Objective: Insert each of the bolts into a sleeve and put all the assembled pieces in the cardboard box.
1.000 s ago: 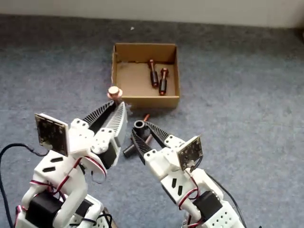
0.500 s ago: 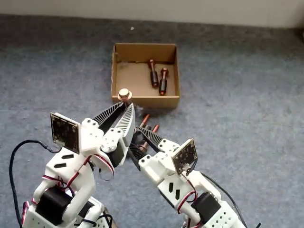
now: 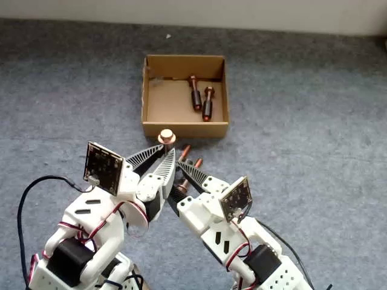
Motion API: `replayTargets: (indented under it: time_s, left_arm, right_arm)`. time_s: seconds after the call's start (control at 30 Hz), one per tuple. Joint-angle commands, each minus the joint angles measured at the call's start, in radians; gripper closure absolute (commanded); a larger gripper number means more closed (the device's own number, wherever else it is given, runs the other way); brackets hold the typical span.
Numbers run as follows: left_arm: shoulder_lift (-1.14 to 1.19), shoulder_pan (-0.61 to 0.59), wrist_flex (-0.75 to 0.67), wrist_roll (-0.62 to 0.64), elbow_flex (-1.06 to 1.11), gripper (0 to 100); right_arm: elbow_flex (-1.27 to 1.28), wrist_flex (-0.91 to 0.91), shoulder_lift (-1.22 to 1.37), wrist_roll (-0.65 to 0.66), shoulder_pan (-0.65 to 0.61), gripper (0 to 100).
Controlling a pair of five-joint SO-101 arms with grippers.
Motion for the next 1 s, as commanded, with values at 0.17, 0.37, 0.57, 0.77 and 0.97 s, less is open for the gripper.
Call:
replayTargets:
  time_s: [0.17,0.37,0.57,0.77,0.97]
  left_arm:
    - [-0.008,0.018,0.049,-0.130,-0.010,89]
    - [-0.008,-0.116,0.132,-0.115,-0.079,73]
    - [-0.008,-0.387,0.186,-0.213,-0.061,73]
    - [-0.008,-0.690,0.160,-0.232,0.154,78]
    - [-0.008,-0.860,0.087,-0.232,0.358,80]
  right_arm:
    - [0.022,-0.024,-0.024,0.006,0.022,99.4]
    - [0.028,-0.019,-0.024,0.006,0.027,99.4]
    - [0.024,0.018,-0.022,0.000,0.160,99.4]
    - [-0.007,0.065,-0.018,-0.002,0.291,99.4]
    - [-0.127,0.068,-0.015,0.005,0.323,99.4]
